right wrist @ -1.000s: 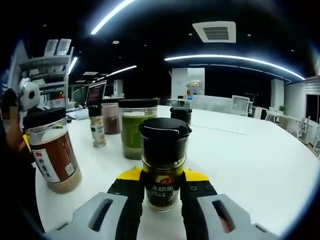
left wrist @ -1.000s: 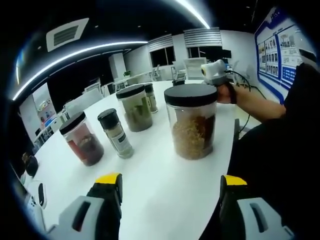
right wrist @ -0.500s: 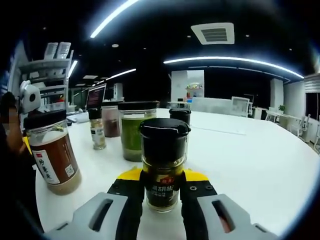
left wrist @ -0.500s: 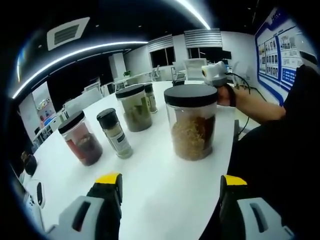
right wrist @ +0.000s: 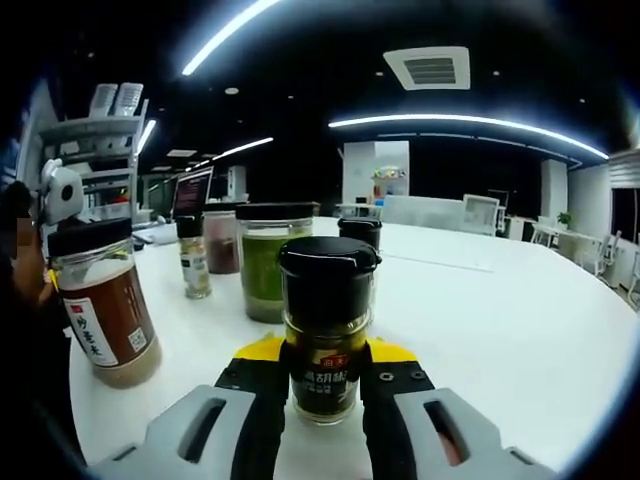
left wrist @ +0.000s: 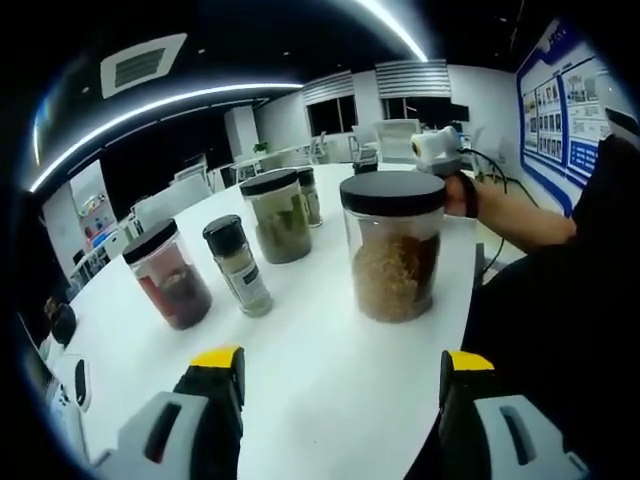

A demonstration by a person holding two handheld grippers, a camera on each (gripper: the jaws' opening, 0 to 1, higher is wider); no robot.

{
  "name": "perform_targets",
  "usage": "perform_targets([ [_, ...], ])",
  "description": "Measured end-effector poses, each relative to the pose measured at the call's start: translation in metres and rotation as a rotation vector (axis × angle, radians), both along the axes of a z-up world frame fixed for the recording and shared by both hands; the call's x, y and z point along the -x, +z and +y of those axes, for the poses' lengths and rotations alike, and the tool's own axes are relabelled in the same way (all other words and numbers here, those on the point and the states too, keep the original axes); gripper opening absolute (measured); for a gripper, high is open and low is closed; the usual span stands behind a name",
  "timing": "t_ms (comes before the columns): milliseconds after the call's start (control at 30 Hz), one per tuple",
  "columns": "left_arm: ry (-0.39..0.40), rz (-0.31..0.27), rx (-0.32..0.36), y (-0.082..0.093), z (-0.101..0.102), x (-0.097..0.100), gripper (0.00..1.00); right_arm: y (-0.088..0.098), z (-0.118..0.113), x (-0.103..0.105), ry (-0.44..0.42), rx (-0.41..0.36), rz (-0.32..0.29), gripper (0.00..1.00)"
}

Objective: Pick up the mixed condiments and ingredients on the table and sort them into separate groups

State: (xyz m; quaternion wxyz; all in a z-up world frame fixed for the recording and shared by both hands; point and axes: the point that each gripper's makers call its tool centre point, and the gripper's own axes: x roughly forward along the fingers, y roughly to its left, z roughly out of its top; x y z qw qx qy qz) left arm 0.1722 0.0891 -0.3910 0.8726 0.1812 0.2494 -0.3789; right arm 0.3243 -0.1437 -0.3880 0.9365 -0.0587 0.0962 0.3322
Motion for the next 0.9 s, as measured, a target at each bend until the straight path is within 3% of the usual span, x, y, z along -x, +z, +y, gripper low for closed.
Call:
perform_targets([
  [900,-0.004,0.001,-0.022,-0.001,-0.001,-0.002,0.79,0.021,-0.051,-0.015,-0.125,0.015,-0.047,0.29],
])
